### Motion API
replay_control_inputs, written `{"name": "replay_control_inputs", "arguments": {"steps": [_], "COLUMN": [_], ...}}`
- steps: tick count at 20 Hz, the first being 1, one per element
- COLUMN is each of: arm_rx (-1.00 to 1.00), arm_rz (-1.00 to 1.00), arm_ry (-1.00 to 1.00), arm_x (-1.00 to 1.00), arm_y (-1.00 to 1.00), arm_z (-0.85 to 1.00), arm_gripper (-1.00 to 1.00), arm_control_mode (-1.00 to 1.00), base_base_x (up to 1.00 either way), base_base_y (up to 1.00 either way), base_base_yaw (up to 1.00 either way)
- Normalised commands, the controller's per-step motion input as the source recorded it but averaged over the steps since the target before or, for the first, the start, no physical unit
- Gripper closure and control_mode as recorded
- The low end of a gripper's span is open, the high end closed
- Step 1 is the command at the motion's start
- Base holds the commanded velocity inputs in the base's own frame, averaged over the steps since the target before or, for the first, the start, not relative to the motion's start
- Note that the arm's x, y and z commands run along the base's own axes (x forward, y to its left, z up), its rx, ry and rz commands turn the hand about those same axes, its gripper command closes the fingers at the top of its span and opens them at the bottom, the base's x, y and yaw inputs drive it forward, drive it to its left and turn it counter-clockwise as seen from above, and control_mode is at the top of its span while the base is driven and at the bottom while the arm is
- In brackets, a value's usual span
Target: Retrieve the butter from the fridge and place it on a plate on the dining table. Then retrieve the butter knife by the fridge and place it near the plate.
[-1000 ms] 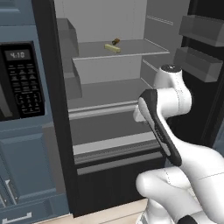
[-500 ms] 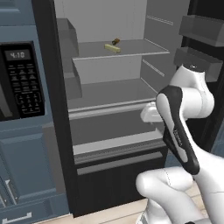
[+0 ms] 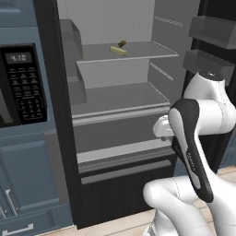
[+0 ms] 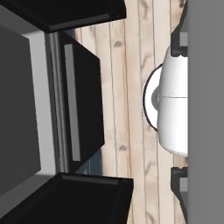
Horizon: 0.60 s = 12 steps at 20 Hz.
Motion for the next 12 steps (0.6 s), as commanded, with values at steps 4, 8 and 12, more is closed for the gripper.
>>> {"name": "replay_control_inputs", "arguments": {"steps": [4,8,12], "arm_rx": [-0.2,-0.11,-0.04], "arm_rz": [0.0,0.0,0.0], "arm_ry": [-0.03,0.0,0.0], "arm_x": [0.0,0.0,0.0], "arm_y": [-0.23,-0.26,-0.2], "arm_z": [0.05,0.0,0.0], "arm_gripper": [-1.0,-1.0,-1.0], "arm_control_mode": [-1.0,-1.0,-1.0], "base_base_x": [0.0,0.0,0.0], "base_base_y": [0.0,0.0,0.0], "base_base_yaw": [0.0,0.0,0.0]}}
